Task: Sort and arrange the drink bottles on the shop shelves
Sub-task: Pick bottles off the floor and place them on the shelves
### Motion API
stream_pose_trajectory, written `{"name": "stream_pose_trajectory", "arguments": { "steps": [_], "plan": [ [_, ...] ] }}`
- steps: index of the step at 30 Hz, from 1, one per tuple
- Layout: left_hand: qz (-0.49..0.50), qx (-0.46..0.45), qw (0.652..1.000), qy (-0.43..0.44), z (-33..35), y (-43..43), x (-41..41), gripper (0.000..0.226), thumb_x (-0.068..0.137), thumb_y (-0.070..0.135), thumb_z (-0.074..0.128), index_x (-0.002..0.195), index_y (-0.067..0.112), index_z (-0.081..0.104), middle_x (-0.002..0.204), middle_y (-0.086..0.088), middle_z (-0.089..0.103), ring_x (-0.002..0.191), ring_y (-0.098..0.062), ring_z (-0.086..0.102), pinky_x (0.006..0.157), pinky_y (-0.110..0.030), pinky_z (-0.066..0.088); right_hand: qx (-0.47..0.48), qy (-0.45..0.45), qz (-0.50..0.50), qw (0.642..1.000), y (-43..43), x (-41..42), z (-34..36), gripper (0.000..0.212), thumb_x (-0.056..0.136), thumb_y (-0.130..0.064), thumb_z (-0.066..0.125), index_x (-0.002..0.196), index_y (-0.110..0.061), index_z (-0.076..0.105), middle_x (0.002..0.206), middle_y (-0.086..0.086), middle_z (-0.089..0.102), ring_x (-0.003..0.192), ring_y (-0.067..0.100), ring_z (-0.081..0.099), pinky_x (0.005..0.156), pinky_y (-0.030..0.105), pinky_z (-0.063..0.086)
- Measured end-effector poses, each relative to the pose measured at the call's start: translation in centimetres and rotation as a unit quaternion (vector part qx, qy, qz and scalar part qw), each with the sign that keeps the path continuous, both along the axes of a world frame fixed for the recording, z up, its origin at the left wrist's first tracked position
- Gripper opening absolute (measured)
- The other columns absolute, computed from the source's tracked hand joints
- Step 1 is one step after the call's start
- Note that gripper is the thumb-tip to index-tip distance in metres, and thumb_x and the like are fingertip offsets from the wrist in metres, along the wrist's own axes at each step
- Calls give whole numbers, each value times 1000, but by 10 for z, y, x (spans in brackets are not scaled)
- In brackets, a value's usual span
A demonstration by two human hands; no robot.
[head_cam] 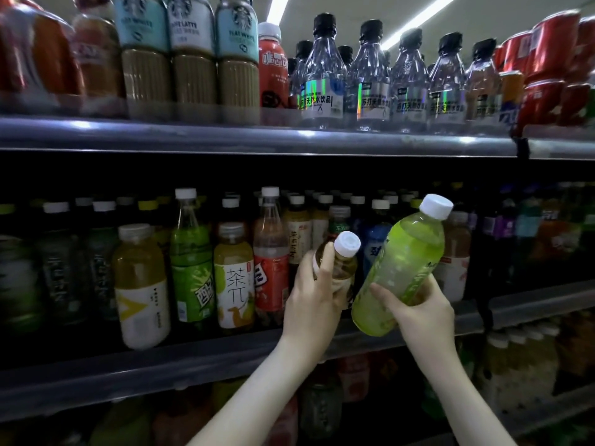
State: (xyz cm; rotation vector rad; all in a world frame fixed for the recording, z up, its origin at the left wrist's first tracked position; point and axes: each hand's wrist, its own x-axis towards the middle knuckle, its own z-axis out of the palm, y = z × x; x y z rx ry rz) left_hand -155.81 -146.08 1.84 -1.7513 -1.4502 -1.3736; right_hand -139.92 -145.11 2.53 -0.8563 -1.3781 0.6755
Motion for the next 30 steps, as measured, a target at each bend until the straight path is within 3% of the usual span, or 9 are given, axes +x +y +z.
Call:
{"name": "stream_pose_trajectory", "arguments": {
  "steps": [3, 6, 9, 15, 18, 21, 23, 26, 30],
  "plan": [
    [65, 22, 997, 22, 8, 6, -7, 86, 74, 27, 79, 140, 10, 27, 123, -29, 54, 113, -43, 51, 84, -49, 54, -4, -9, 2, 1000, -1, -6, -1, 37, 69, -26, 84, 96, -32, 60, 88, -17, 67, 76, -15, 61, 60, 6, 46],
    [175, 52, 980, 80, 18, 19, -18, 81, 71, 42, 76, 132, 5, 36, 130, -24, 52, 126, -37, 35, 111, -58, 20, -9, -4, 2, 1000, 0, -13, -1, 36, 69, -24, 85, 98, -27, 62, 88, -17, 67, 74, -17, 60, 58, 2, 44],
    [172, 42, 982, 64, 27, 27, -19, 84, 63, 43, 80, 124, 4, 37, 123, -19, 59, 132, -35, 28, 112, -56, -5, -21, -5, 8, 1000, -1, -20, 0, 38, 69, -25, 85, 101, -24, 63, 89, -16, 68, 74, -16, 61, 58, 4, 45],
    [222, 14, 972, 72, 42, 35, -18, 76, 70, 53, 74, 122, 6, 45, 122, -23, 60, 135, -34, 26, 113, -52, -6, -31, -18, -1, 999, -4, -23, 6, 40, 69, -30, 84, 103, -26, 63, 91, -16, 68, 84, -3, 62, 67, 16, 48],
    [287, -41, 954, 83, 55, 35, -27, 74, 79, 54, 65, 131, 4, 53, 143, -22, 44, 142, -34, 19, 111, -51, -17, -34, -23, -3, 999, -7, -22, 10, 40, 70, -30, 84, 104, -26, 63, 92, -16, 68, 86, -2, 62, 66, 15, 48],
    [303, -110, 940, 111, 61, 40, -34, 77, 96, 57, 36, 149, 3, 24, 160, -19, 8, 147, -33, -11, 97, -49, -37, -43, -28, 1, 999, -9, -22, 11, 41, 70, -29, 84, 105, -26, 63, 92, -16, 68, 85, -4, 62, 63, 11, 46],
    [297, -121, 939, 126, 58, 39, -42, 77, 97, 56, 33, 151, 4, 17, 160, -17, 0, 146, -31, -17, 101, -51, -32, -49, -30, 4, 998, -11, -24, 10, 42, 71, -29, 84, 106, -26, 63, 92, -17, 67, 84, -5, 61, 62, 10, 46],
    [252, -59, 959, 117, 45, 36, -55, 73, 88, 45, 59, 148, 13, 33, 158, -19, 11, 145, -36, 1, 111, -53, -11, -55, -34, 10, 998, -14, -24, 6, 41, 71, -27, 84, 105, -27, 62, 92, -18, 67, 82, -8, 59, 57, 7, 45],
    [260, -29, 962, 79, 33, 29, -74, 81, 81, 35, 70, 149, 27, 26, 151, -31, 21, 141, -44, 8, 111, -53, -12, -58, -30, 18, 998, -15, -28, 1, 39, 70, -26, 85, 103, -28, 62, 91, -18, 67, 81, -8, 60, 57, 6, 46]
  ]
}}
